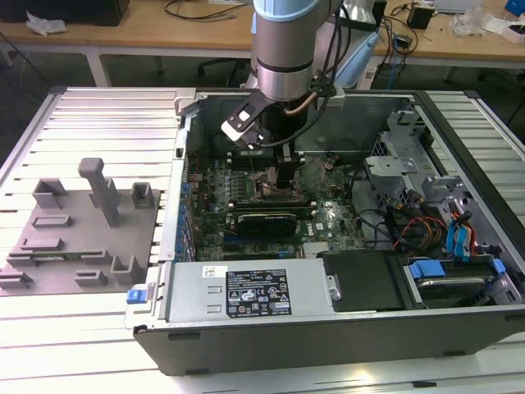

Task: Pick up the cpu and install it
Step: 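Place the cpu into insertion slot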

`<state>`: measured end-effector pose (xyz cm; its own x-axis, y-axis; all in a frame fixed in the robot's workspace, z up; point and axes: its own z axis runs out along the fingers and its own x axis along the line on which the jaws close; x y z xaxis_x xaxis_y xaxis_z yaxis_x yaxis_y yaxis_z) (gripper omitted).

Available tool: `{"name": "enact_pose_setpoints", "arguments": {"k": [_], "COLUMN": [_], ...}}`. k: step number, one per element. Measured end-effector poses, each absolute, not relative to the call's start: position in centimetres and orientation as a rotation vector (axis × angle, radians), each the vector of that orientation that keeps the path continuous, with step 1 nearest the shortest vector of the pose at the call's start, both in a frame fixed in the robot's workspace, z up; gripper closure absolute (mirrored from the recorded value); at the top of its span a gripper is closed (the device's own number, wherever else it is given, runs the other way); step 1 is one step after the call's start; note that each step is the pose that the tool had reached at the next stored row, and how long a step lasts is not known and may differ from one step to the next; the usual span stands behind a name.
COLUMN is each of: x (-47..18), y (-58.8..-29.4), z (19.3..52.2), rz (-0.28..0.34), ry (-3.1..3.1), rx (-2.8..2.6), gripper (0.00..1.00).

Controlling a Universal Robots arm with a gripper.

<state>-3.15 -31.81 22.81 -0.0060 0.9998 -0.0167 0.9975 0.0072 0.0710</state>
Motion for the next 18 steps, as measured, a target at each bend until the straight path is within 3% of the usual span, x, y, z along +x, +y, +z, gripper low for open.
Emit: {"name": "enact_pose_setpoints", "arguments": {"k": [18], "x": [-3.5], "y": [-31.4], "z": [20.8], "rz": [0.051], "ry": [2.180], "rx": [2.182], "gripper": [0.45]}}
